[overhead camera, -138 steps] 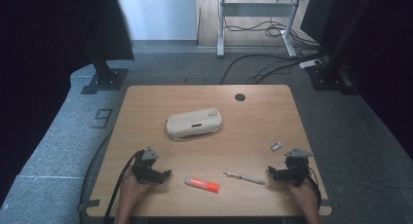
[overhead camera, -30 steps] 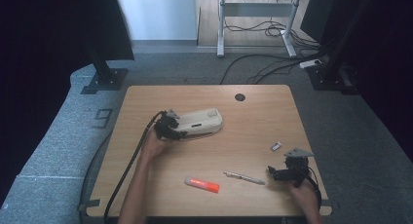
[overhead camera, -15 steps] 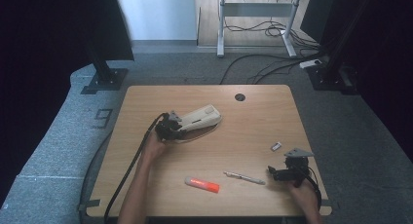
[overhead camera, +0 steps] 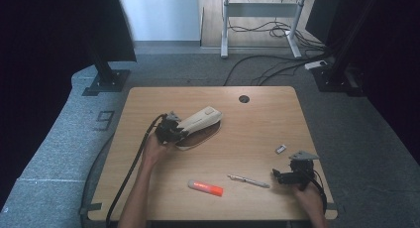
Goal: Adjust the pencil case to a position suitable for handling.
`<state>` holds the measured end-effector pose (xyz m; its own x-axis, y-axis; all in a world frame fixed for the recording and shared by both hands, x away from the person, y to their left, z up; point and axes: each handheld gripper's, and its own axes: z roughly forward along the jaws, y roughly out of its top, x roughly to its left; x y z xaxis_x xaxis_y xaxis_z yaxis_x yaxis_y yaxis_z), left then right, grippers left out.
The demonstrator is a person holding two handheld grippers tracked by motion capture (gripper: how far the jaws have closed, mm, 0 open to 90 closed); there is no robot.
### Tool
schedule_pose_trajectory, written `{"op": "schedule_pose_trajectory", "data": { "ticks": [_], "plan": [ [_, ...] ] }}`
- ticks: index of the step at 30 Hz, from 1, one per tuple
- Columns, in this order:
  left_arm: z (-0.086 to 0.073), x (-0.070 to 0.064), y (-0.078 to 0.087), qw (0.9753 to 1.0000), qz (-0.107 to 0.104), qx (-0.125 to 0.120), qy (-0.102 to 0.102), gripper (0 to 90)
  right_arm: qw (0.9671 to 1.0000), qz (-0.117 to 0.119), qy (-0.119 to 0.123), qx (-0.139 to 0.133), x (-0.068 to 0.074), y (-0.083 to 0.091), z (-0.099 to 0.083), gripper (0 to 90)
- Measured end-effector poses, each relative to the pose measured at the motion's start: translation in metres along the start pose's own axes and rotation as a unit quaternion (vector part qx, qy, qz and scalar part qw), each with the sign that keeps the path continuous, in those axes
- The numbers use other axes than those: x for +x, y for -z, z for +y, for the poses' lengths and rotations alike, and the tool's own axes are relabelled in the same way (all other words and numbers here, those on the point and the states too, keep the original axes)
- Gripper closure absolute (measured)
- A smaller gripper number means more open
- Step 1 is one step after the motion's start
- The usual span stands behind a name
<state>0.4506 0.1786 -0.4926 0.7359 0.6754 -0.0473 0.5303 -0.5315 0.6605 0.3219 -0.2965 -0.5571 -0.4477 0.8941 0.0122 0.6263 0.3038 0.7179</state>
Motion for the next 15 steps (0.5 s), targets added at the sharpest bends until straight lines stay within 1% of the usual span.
{"op": "schedule_pose_trajectory", "data": {
  "ticks": [1, 2, 3, 6, 7, 10, 13, 14, 15],
  "plan": [
    [-0.001, 0.0, 0.003, 0.9999, -0.006, -0.002, 0.01, 75.4, 1.0, 0.0, 0.0, 0.0, 0.0, 0.0, 0.0, 0.0],
    [-0.001, 0.0, 0.003, 0.9999, -0.006, -0.002, 0.01, 75.4, 1.0, 0.0, 0.0, 0.0, 0.0, 0.0, 0.0, 0.0],
    [-0.003, -0.002, 0.006, 0.9997, -0.012, -0.008, 0.019, 75.5, 1.0, 0.0, 0.0, 0.0, 0.0, 0.0, 0.0, 0.0],
    [-0.004, -0.002, 0.009, 0.9997, -0.017, -0.005, 0.017, 75.8, 1.0, 0.0, 0.0, 0.0, 0.0, 0.0, 0.0, 0.0],
    [-0.006, -0.004, 0.012, 0.9997, -0.018, -0.004, 0.017, 75.8, 1.0, 0.0, 0.0, 0.0, 0.0, 0.0, 0.0, 0.0],
    [-0.007, -0.007, 0.015, 0.9995, -0.019, -0.007, 0.023, 76.1, 1.0, 0.0, 0.0, 0.0, 0.0, 0.0, 0.0, 0.0],
    [-0.01, -0.011, 0.023, 0.9992, -0.024, -0.012, 0.03, 76.3, 1.0, 0.0, 0.0, 0.0, 0.0, 0.0, 0.0, 0.0],
    [-0.01, -0.011, 0.023, 0.9992, -0.024, -0.012, 0.03, 76.4, 1.0, 0.0, 0.0, 0.0, 0.0, 0.0, 0.0, 0.0],
    [-0.012, -0.015, 0.028, 0.999, -0.026, -0.015, 0.033, 76.4, 1.0, 0.0, 0.0, 0.0, 0.0, 0.0, 0.0, 0.0]
  ]
}}
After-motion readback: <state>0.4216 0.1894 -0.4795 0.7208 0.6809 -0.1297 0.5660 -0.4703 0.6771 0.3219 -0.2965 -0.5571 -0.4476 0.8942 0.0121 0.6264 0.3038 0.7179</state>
